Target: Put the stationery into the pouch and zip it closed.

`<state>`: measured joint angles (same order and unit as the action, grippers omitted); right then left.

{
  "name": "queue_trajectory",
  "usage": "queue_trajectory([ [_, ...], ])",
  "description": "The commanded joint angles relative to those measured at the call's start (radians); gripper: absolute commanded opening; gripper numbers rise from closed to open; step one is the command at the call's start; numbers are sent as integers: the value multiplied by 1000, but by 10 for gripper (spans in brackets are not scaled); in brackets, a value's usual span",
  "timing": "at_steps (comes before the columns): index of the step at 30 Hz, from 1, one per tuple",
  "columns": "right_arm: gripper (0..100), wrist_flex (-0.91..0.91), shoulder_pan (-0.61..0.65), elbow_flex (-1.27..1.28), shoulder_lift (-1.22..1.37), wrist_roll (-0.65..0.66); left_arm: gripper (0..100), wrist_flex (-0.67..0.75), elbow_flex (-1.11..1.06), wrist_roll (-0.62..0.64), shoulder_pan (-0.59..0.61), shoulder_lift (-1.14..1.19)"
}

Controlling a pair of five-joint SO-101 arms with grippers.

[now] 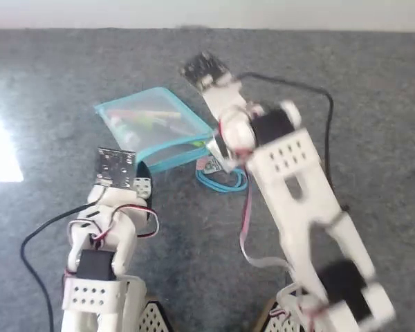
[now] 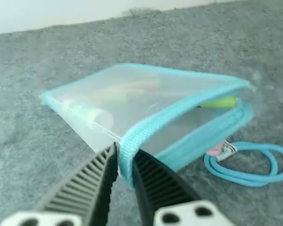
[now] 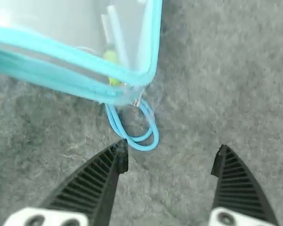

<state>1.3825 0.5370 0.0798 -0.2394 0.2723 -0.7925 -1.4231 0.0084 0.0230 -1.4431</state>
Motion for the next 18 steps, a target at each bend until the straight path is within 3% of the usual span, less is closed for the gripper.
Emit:
queue_trajectory([
  [1,292,-265,-5,430,-349,9,10,-137,245,18,41,3],
  [4,292,-407,-8,684,-526,18,10,-163,328,18,91,3],
  [8,292,-498,8,841,-647,17,10,-118,292,15,143,5],
  [12,292,-570,81,910,-677,18,10,-12,196,14,157,5],
  [18,292,-825,171,1056,-647,11,10,-21,196,14,157,3],
])
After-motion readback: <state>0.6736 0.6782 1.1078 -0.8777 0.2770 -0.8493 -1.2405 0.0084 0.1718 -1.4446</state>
